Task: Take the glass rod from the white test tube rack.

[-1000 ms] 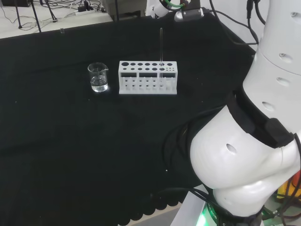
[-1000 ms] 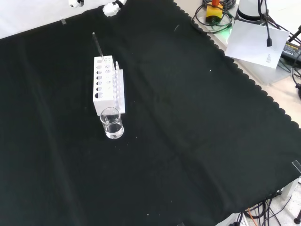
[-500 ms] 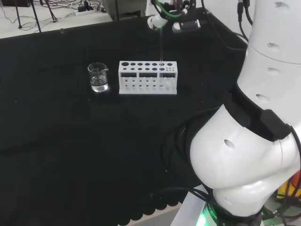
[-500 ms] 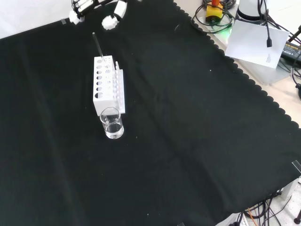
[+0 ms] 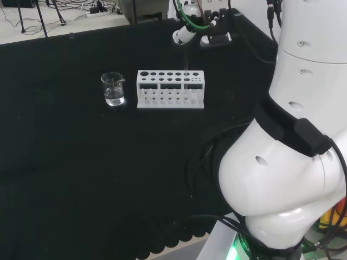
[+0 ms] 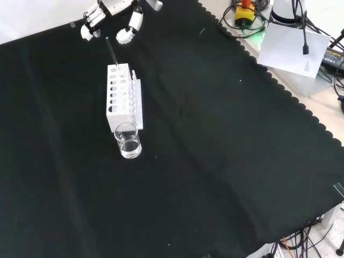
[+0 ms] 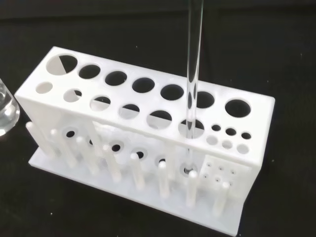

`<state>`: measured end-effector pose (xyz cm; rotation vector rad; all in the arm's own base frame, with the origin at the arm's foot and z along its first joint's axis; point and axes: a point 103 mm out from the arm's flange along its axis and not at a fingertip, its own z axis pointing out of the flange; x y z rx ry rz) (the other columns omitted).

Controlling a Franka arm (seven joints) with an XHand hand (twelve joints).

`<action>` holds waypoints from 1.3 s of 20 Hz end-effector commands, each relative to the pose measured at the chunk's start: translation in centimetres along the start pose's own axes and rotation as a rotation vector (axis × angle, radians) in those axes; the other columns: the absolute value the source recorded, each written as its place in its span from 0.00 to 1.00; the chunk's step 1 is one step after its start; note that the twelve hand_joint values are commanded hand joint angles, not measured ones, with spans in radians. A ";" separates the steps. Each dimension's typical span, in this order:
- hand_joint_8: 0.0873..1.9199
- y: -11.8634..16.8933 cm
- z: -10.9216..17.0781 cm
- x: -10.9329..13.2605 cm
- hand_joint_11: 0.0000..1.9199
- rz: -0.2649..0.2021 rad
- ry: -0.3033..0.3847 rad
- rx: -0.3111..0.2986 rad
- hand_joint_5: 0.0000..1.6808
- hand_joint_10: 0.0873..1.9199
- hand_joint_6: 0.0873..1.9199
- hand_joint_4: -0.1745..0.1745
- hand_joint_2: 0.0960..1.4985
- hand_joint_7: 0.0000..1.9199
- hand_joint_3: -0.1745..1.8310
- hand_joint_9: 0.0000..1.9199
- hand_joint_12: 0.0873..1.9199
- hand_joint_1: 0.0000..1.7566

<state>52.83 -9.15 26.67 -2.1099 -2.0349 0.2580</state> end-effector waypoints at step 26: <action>0.48 2.4 2.0 -0.6 0.45 0.036 -0.059 0.081 0.24 0.44 0.32 0.00 0.65 0.50 0.37 0.58 0.67 0.40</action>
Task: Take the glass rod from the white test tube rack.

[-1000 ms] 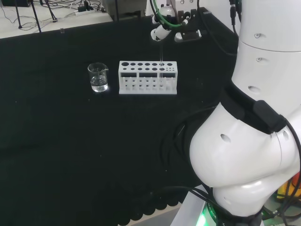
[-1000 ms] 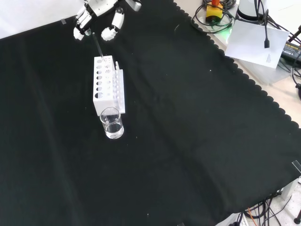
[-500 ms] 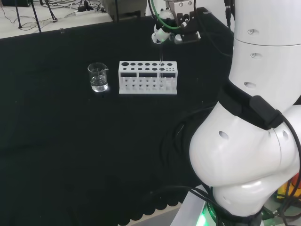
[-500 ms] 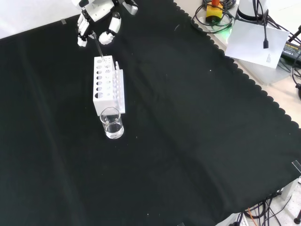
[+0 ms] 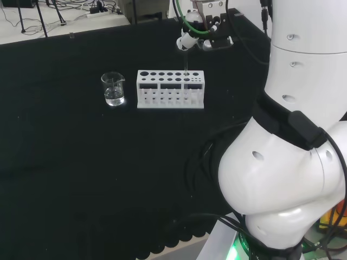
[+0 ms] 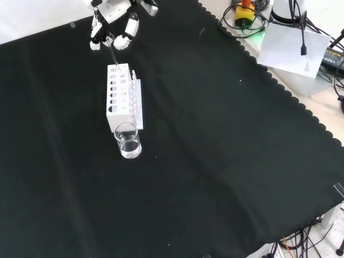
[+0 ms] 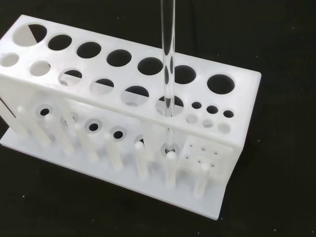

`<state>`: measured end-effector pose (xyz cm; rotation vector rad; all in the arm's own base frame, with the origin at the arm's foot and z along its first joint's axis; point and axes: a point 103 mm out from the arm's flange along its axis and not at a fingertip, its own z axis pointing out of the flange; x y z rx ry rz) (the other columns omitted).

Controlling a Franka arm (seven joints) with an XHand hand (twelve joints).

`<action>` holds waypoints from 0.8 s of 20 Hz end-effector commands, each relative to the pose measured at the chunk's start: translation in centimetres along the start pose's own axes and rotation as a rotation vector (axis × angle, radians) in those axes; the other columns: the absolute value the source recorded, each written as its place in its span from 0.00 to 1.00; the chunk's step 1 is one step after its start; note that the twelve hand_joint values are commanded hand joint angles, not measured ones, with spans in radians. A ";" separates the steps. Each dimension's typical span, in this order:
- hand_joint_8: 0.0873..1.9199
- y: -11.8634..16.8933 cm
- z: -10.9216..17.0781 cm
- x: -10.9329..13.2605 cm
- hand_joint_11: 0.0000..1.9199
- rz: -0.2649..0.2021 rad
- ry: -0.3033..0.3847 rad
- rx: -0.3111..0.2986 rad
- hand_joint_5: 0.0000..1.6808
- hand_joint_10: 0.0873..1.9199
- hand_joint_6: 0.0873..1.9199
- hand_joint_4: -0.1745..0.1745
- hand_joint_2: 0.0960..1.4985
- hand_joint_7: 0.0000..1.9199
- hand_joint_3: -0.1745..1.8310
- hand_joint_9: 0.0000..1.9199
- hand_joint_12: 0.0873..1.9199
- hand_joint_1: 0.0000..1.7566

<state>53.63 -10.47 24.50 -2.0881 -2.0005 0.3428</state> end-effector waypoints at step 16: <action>0.59 1.3 -1.1 1.6 0.96 -0.013 -0.054 -0.066 0.48 0.48 0.64 0.00 0.75 0.64 0.15 0.87 0.44 0.63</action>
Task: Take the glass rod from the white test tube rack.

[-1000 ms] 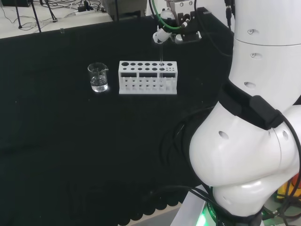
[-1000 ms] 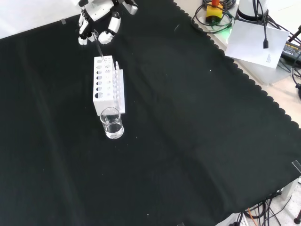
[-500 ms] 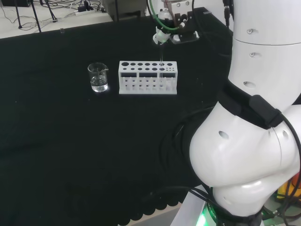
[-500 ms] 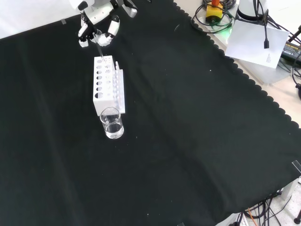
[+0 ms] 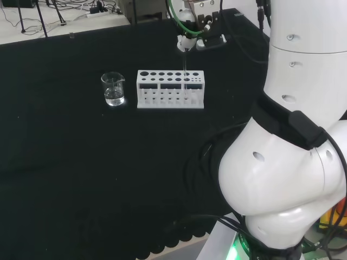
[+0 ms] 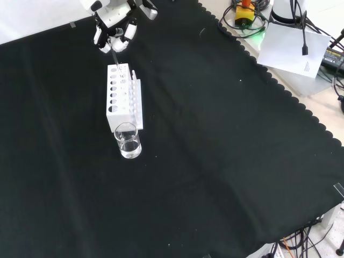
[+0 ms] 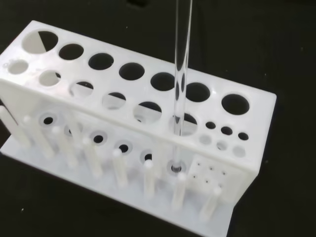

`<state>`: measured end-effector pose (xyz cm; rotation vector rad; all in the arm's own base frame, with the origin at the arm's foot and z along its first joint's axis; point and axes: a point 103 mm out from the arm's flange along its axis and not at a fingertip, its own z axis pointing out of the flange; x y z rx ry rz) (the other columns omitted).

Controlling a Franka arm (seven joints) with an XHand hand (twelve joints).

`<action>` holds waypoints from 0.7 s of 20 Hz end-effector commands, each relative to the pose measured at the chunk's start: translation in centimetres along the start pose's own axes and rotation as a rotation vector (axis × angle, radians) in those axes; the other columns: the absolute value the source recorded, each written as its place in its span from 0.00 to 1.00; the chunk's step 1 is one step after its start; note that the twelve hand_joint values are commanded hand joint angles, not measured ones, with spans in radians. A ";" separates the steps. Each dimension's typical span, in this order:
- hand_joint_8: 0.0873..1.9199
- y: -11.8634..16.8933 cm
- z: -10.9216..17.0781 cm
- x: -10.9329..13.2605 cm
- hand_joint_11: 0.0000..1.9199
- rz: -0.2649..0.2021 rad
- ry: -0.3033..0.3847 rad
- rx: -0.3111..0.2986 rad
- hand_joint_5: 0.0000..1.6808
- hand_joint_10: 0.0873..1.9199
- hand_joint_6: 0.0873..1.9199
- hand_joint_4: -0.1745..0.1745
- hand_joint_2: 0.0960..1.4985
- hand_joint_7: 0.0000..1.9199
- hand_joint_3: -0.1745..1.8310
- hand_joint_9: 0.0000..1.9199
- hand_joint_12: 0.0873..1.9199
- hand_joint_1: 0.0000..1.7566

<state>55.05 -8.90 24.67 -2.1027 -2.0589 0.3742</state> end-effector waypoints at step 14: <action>0.60 -2.7 -4.1 1.4 0.85 -0.001 -0.086 -0.325 0.63 0.48 0.42 0.00 0.40 0.61 0.49 0.84 0.40 0.74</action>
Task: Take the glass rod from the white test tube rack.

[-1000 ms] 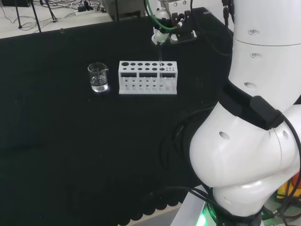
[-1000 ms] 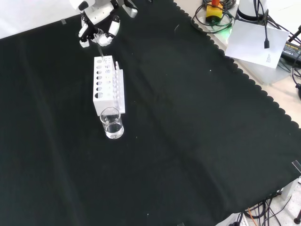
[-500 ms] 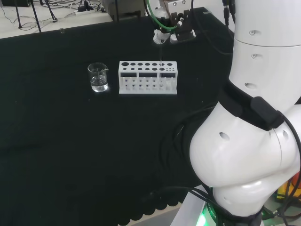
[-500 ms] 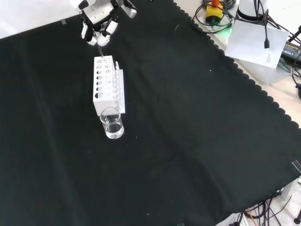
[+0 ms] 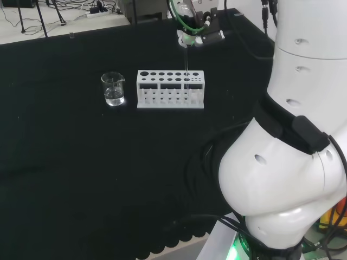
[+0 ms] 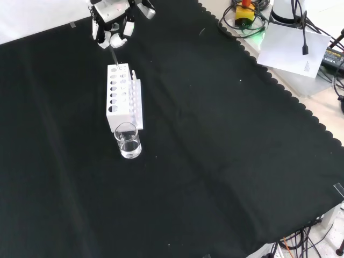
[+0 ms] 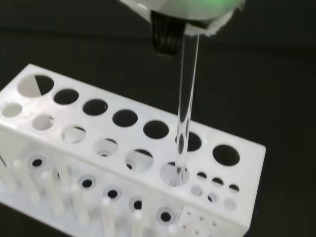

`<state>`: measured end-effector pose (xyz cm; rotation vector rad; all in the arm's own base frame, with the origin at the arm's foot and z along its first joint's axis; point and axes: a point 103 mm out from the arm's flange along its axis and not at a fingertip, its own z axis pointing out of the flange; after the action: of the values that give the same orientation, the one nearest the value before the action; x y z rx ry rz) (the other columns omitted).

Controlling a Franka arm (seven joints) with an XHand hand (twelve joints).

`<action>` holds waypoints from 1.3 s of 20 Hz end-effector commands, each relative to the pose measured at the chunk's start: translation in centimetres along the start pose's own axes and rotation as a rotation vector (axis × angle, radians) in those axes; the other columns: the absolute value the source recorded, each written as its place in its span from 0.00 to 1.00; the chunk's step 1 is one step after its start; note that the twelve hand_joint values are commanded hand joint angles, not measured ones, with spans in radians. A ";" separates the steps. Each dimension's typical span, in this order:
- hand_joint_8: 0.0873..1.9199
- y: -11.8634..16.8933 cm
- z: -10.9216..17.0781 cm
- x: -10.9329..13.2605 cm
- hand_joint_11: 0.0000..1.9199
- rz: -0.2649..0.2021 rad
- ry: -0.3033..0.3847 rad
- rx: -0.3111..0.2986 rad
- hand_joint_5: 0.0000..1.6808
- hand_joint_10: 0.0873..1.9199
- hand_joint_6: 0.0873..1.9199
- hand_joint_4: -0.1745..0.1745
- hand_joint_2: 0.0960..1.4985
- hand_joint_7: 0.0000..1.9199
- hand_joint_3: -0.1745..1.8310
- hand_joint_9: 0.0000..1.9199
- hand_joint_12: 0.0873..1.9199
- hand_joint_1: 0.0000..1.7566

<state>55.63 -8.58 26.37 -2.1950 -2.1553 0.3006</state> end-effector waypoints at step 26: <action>0.60 -9.2 -11.1 0.2 0.86 -0.010 -0.013 -0.259 0.63 0.44 0.39 0.00 0.43 0.61 0.46 0.87 0.36 0.74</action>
<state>49.40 -7.80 37.79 -2.3490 -2.2921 -0.0257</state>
